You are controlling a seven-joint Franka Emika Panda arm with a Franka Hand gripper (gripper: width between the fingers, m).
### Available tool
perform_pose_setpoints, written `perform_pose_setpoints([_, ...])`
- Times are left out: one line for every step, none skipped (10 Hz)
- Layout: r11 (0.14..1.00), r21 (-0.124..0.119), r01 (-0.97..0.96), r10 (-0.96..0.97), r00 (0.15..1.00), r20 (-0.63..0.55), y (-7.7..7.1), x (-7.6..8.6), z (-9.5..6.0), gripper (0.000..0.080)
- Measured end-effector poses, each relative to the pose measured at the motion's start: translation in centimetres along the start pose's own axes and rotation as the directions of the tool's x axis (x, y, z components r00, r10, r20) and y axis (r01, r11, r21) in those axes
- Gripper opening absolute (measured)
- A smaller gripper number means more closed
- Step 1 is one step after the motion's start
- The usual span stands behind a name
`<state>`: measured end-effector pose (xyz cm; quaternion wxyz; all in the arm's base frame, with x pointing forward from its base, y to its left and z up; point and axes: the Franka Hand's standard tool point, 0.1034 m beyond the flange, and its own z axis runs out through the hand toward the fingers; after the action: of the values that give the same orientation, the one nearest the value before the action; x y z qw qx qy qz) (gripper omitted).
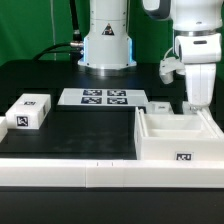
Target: Assemble cabinet
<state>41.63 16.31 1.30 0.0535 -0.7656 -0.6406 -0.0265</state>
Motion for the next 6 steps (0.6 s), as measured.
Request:
perform_pose_setpoints([1.0,0.0,0.0,0.0,1.0,0.0,0.0,0.0,0.0,0.0068])
perform_pose_setpoints([1.0,-0.001,0.0,0.0,1.0,0.001,0.0,0.0,-0.1,0.0068])
perform_pose_setpoints([1.0,0.003,0.002,-0.002,1.0,0.015,0.1,-0.1,-0.9,0.0068])
perform_pose_setpoints([1.0,-0.001,0.006,-0.006,1.0,0.026,0.4,-0.1,-1.9,0.0069])
perform_pose_setpoints([1.0,0.002,0.012,-0.012,0.999,0.051,0.6,-0.3,-3.5,0.0069])
perform_pose_setpoints([1.0,-0.009,0.014,-0.013,0.998,0.055,0.9,-0.5,-4.2,0.0069])
